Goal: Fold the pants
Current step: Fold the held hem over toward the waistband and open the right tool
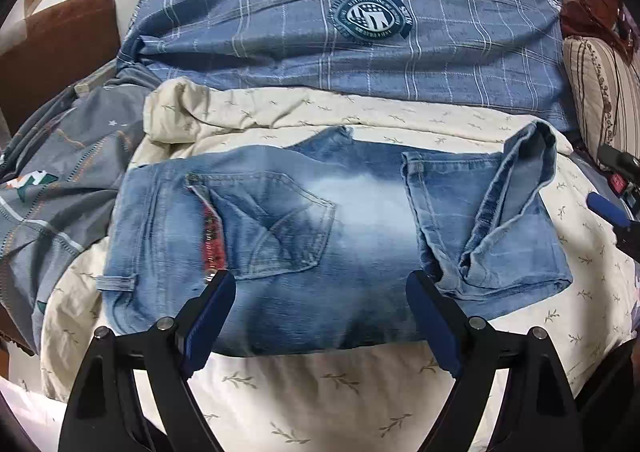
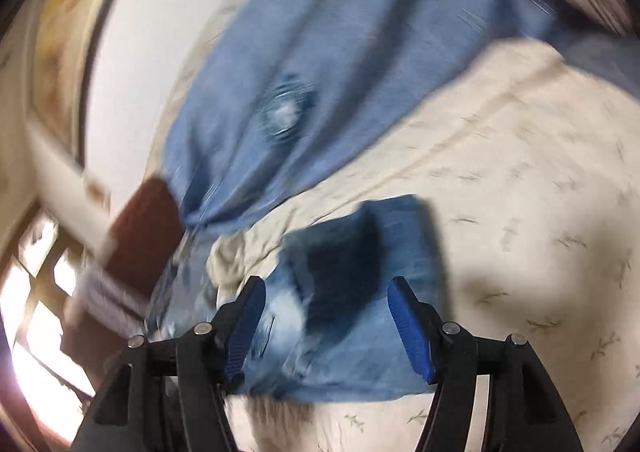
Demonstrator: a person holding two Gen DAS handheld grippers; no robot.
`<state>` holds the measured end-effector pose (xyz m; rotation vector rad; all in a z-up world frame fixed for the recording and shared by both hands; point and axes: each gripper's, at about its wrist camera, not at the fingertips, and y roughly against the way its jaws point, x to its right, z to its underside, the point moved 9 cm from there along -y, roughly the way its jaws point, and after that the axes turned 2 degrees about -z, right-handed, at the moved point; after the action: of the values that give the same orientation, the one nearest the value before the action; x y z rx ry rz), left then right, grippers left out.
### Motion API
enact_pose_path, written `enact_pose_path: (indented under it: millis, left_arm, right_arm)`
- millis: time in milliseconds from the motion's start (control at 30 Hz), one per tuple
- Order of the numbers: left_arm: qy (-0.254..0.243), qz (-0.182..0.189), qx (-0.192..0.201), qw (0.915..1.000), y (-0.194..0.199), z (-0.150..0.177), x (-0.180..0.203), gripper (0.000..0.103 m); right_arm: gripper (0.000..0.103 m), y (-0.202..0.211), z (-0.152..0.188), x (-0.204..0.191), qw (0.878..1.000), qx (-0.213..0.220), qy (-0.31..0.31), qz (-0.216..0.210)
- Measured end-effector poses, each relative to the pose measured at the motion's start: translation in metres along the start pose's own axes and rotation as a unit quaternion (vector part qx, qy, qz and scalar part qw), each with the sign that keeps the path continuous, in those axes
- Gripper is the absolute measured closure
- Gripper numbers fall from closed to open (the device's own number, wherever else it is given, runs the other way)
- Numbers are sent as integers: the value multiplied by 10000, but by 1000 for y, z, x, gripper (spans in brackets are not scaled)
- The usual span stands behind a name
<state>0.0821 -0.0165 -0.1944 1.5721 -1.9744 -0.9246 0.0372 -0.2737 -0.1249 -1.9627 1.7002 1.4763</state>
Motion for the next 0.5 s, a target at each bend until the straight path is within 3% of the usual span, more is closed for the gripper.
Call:
enact_pose_path:
  millis: [133, 267, 500]
  left_arm:
    - [-76, 60, -38, 9999, -4, 2, 4, 15]
    - [-20, 62, -74, 10000, -6, 4, -1, 15]
    - [-133, -3, -94, 9999, -3, 8, -2, 15]
  right_arm:
    - [35, -19, -18, 16, 9991, -48, -249, 336]
    - [35, -66, -13, 2, 9946, -765, -580, -391]
    - [35, -120, 1, -50, 9802, -1245, -263, -1519]
